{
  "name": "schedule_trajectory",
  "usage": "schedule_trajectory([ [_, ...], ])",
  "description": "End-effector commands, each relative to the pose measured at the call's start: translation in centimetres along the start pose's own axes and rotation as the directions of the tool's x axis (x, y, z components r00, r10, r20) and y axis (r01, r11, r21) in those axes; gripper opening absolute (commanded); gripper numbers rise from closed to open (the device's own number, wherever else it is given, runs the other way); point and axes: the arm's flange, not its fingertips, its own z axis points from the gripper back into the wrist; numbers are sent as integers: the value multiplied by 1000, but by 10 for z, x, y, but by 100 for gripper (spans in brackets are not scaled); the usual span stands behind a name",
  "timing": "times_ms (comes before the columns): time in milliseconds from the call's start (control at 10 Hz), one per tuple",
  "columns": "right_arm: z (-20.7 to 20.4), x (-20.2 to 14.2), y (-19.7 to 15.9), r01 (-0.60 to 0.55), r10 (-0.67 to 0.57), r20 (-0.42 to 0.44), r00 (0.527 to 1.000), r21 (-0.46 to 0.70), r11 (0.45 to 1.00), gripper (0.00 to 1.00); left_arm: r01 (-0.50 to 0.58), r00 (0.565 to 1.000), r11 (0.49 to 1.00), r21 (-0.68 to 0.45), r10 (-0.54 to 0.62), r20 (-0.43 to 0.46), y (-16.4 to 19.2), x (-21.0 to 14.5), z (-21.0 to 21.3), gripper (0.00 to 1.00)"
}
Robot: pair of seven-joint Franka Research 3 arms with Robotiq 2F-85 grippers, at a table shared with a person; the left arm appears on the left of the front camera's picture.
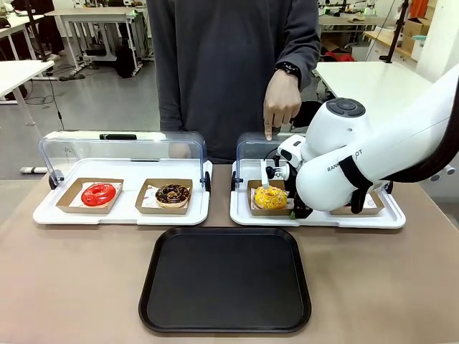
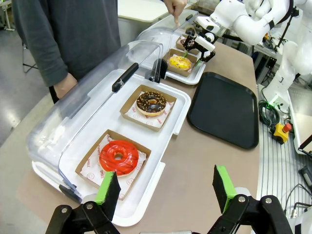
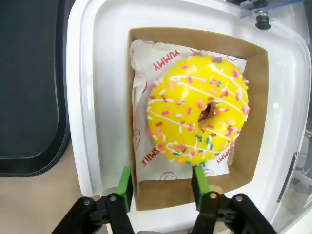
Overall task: Move the third donut from the left to the tray.
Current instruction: Pick up the Paper togo box containing the Donut indicated by the person and place it on the Handle tray.
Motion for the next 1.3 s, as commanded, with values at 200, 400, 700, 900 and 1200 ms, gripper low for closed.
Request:
schedule_trajectory([
  [200, 3, 3, -4, 16, -16, 3, 1000, 42, 999, 0, -2, 1000, 1000, -3, 2, -3, -2, 1, 0, 100],
  [400, 3, 2, -4, 14, -14, 4, 1000, 51, 999, 0, -2, 1000, 1000, -3, 2, -3, -2, 1, 0, 100],
  [700, 4, 1, -4, 11, -11, 9, 1000, 59, 998, 0, -2, 1000, 1000, -3, 2, -3, -2, 1, 0, 100],
  [900, 7, 0, -6, 43, -45, 46, 998, 48, 998, 0, -2, 1000, 1000, -3, 2, -3, -2, 1, 0, 100],
  [1200, -1, 2, 2, 12, -11, -8, 1000, 37, 999, 0, -2, 1000, 1000, -3, 2, -3, -2, 1, 0, 100],
])
